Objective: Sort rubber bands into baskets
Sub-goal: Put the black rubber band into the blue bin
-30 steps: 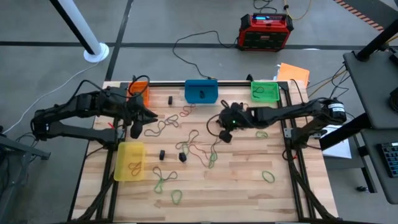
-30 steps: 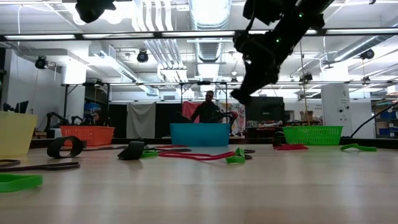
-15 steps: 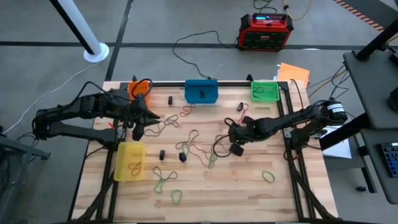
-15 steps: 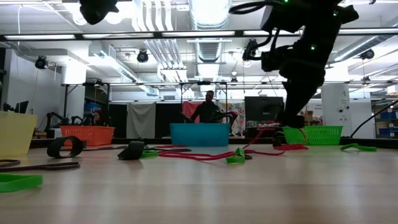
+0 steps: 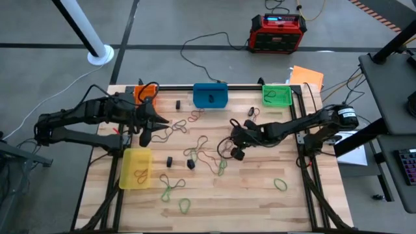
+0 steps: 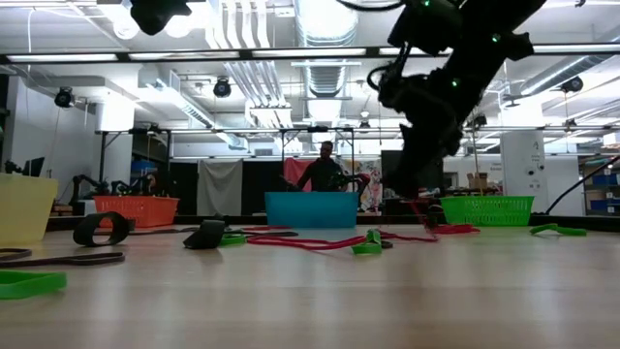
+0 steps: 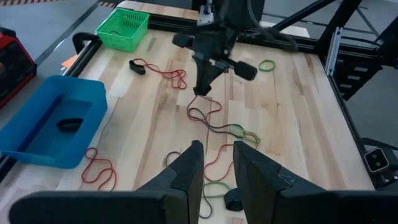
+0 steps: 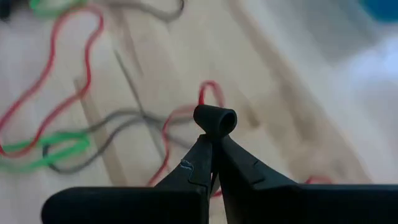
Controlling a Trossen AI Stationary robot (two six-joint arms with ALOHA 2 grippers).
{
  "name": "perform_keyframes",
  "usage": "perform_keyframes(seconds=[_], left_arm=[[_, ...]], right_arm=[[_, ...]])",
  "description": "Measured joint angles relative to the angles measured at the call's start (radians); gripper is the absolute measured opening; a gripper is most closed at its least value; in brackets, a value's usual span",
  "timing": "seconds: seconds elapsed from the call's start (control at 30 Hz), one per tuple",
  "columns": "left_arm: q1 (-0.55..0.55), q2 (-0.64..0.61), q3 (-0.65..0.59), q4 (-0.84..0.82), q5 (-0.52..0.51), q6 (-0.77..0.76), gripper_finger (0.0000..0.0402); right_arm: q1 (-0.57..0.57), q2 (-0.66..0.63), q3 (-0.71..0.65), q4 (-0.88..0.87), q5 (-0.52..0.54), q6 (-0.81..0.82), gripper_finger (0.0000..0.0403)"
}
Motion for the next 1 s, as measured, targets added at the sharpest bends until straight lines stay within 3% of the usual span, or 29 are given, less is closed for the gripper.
perform_keyframes(seconds=[0.2, 0.33, 0.67, 1.0], left_arm=[[0.000, 0.000, 0.000, 0.000, 0.000, 0.002, 0.0072], [0.000, 0.000, 0.000, 0.000, 0.000, 0.021, 0.0072], [-0.001, 0.000, 0.000, 0.000, 0.000, 0.036, 0.0072], [-0.008, 0.000, -0.016, -0.003, 0.000, 0.041, 0.0072]], right_arm=[[0.023, 0.032, 0.005, -0.064, -0.086, 0.062, 0.0016], [0.013, 0.025, 0.019, -0.162, -0.131, 0.088, 0.0049], [-0.003, 0.022, 0.106, -0.272, -0.125, 0.112, 0.0171], [0.026, 0.066, 0.083, -0.275, -0.070, 0.216, 0.0192]])
